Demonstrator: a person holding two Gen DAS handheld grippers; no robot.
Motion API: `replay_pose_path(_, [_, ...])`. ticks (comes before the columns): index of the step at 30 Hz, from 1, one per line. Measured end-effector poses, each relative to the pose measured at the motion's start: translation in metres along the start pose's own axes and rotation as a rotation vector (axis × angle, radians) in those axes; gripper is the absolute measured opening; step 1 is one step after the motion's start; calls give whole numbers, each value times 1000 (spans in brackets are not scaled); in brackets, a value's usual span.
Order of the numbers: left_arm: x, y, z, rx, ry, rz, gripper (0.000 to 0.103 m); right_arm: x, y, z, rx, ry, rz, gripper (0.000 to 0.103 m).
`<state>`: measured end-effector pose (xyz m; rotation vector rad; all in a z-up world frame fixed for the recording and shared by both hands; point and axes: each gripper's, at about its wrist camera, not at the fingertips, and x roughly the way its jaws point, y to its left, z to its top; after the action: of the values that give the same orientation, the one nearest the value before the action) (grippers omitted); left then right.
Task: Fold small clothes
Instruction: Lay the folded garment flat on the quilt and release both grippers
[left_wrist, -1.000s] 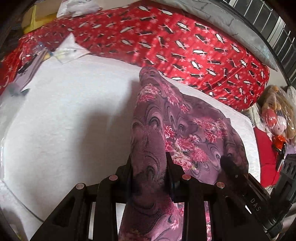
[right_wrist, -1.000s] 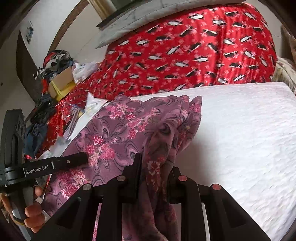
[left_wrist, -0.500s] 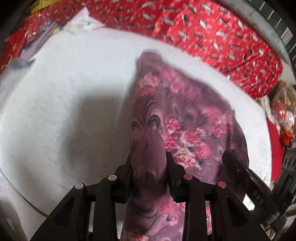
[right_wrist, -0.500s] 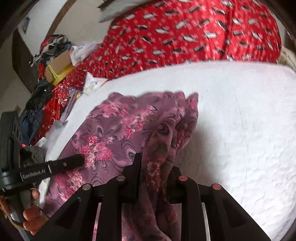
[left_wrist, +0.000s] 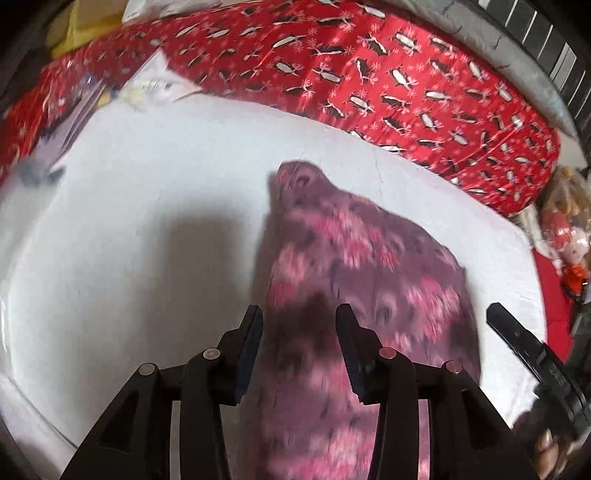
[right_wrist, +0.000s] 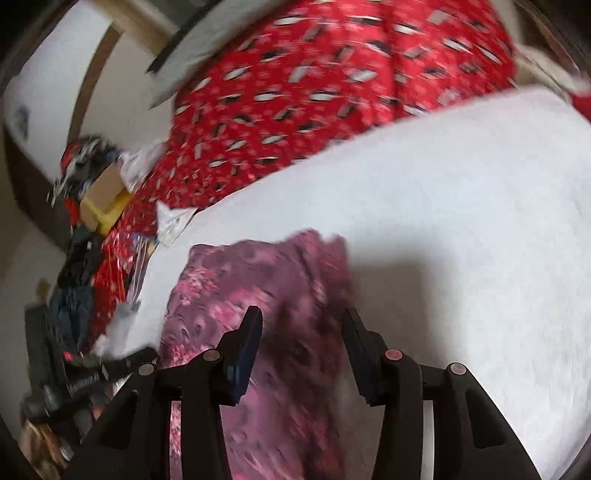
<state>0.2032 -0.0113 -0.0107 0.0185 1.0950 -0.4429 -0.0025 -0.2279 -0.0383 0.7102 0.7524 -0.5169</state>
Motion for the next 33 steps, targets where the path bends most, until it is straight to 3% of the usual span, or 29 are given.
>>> replay_pose_path(3, [22,-12,16,33,13,79,41,16,15,13,-51,-2,11,38])
replay_pose_path(5, [47,-18,24,47,22,116,48,28,15,18,-74,-8,1,35])
replay_pose_path(7, [68,-18,28,39,11,145,65,41,8,21,-84,0,-29,32])
replay_pose_path(9, [77,-16,31,25,-14,150,76,65,-9,19,-74,55,-93,29])
replay_pose_path(12, [85,-3,39,-27,26,71,75,74,-22,18,-84,54,-66,28])
replay_pose_path(15, [64,4,42,-13,35,11,62,63,-16,24,-87,80,-87,30])
replay_pose_path(16, [54,4,39,9,19,13,61,57,-14,25,-86,76,-81,30])
replay_pose_path(18, [35,0,23,54,-40,20,62,37,-4,23,-106,50,26,31])
replay_pose_path(21, [38,-13,-6,115,-29,63,68,25,4,6,-146,63,69,32])
replay_pose_path(24, [47,-17,-24,142,-21,99,70,49,-3,-19,-192,161,-24,33])
replay_pose_path(28, [15,-22,-33,163,-31,113,67,28,-10,-16,-97,157,-19,35])
replay_pose_path(31, [-1,-24,-51,181,-36,121,67,-2,2,-28,-137,157,42,38])
replay_pose_path(33, [-3,-27,-65,172,-23,130,68,-8,3,-39,-162,171,33,37])
